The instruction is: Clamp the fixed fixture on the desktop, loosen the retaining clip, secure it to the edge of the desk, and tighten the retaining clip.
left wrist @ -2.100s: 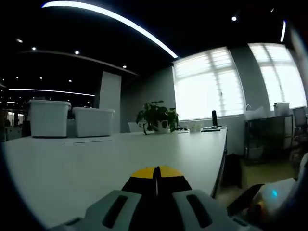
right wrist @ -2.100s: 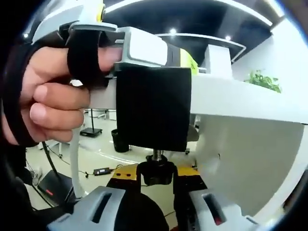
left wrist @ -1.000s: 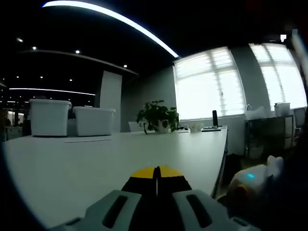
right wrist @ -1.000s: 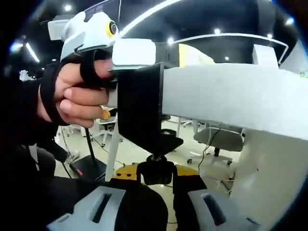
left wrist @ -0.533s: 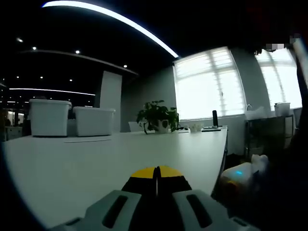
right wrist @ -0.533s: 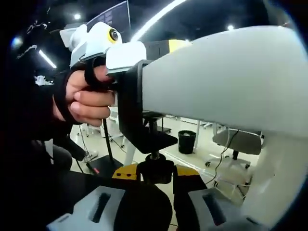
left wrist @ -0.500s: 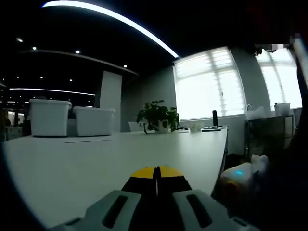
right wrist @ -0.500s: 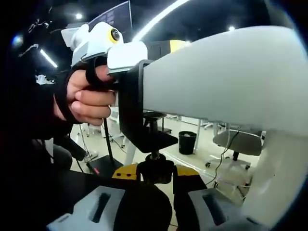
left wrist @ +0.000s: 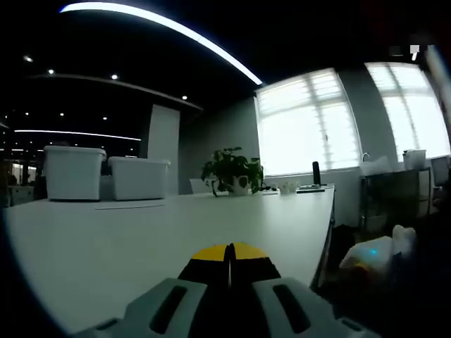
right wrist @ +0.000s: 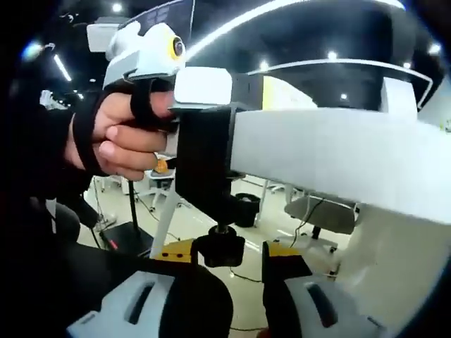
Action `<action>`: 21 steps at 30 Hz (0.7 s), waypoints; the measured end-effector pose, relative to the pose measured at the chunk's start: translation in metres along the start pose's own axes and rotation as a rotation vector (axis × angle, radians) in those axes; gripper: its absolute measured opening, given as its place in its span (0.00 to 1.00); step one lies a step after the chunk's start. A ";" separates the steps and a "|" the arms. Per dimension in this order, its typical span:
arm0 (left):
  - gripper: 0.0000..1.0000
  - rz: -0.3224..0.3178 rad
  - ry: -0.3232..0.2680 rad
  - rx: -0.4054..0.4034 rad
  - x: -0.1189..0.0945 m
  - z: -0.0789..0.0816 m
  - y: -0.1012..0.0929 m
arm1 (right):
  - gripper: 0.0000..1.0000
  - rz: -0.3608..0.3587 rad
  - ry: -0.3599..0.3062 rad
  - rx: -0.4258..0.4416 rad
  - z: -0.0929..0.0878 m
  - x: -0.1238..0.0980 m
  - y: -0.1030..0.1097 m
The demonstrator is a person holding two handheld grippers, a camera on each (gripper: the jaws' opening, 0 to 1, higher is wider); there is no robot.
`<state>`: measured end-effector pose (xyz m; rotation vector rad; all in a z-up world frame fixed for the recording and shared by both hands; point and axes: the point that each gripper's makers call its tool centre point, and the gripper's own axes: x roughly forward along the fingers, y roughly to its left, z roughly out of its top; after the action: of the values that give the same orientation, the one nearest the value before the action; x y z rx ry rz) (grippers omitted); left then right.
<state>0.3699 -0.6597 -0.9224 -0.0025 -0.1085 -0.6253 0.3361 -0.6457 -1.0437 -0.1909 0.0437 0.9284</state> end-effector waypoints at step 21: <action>0.01 -0.027 -0.022 0.021 -0.005 0.002 -0.004 | 0.41 -0.466 0.061 0.088 0.012 -0.012 0.019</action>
<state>0.3629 -0.6601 -0.9211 0.0128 -0.1364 -0.6514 0.3135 -0.6417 -1.0337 -0.1387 0.0920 0.4552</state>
